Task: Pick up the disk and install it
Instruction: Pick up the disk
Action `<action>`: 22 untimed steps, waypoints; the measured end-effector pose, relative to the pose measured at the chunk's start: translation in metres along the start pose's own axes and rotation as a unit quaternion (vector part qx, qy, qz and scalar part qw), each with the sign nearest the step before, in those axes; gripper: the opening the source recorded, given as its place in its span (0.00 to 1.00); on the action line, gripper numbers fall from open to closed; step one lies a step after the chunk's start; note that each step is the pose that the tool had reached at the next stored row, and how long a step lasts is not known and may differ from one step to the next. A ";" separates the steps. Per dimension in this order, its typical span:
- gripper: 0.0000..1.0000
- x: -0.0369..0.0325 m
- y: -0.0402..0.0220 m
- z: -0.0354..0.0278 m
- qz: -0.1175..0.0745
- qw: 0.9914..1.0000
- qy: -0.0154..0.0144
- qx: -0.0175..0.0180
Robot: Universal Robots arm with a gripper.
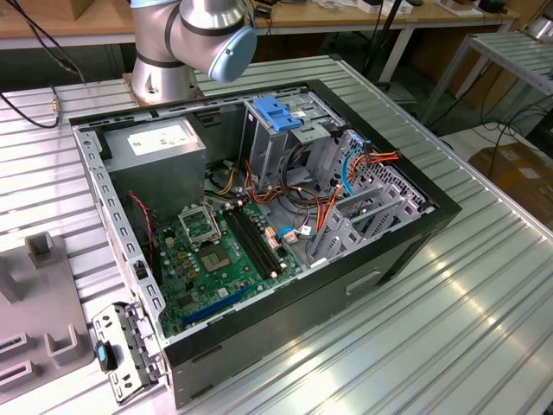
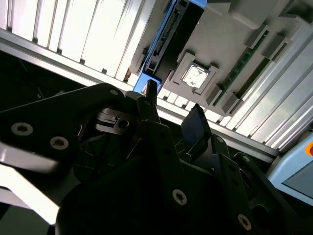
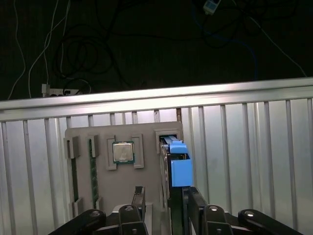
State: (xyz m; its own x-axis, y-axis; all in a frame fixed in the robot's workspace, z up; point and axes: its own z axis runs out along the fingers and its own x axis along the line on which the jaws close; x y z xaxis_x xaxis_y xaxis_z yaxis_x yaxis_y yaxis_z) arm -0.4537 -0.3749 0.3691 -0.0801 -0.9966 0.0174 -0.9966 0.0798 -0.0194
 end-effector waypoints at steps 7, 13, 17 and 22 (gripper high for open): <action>0.48 -0.0019 0.0035 0.0122 0.000 1.000 0.000 0.001; 0.48 -0.0053 0.0049 0.0163 0.000 1.000 -0.001 0.002; 0.48 -0.0056 0.0050 0.0169 0.000 1.000 -0.001 0.002; 0.48 -0.0056 0.0049 0.0171 0.000 1.000 -0.001 0.002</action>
State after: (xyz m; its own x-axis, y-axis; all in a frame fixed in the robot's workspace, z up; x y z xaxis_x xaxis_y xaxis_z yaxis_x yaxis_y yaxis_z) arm -0.4579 -0.3692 0.3518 -0.0802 -0.9967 0.0160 -0.9966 0.0798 -0.0226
